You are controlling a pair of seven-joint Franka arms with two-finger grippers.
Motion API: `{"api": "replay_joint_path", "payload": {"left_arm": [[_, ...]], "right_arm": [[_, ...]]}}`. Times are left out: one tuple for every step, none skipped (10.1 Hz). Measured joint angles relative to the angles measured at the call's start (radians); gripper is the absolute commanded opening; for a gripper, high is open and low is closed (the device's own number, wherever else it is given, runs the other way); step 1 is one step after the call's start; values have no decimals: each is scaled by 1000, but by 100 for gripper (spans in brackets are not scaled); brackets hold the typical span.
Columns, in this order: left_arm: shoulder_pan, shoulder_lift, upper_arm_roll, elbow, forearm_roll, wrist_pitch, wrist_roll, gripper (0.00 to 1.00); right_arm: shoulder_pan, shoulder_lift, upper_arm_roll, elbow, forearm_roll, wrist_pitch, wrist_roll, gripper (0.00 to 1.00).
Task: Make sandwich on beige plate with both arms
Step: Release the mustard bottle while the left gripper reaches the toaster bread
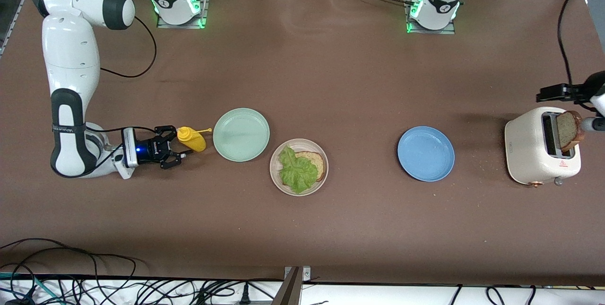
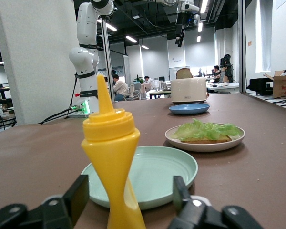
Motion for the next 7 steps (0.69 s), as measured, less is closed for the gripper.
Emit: {"api": "replay_joint_path", "payload": {"left_arm": [[36, 16, 0, -1, 0, 15, 55, 100], [63, 36, 0, -2, 0, 37, 96, 100], [81, 55, 0, -5, 0, 71, 126, 100], [98, 76, 0, -10, 0, 113, 155, 100], [112, 97, 0, -17, 0, 159, 175, 100], [124, 113, 0, -28, 0, 208, 183, 100], [134, 125, 0, -43, 0, 251, 188, 100]], "right_arm": [[-3, -1, -26, 4, -6, 1, 14, 100], [-6, -4, -70, 15, -23, 0, 58, 100], [-12, -10, -114, 43, -49, -3, 116, 100], [-17, -22, -152, 80, -70, -8, 193, 100], [-18, -41, -188, 114, -83, -26, 294, 100], [-16, -58, -218, 140, -91, -43, 401, 100], [-13, -66, -246, 176, -109, -56, 512, 100]]}}
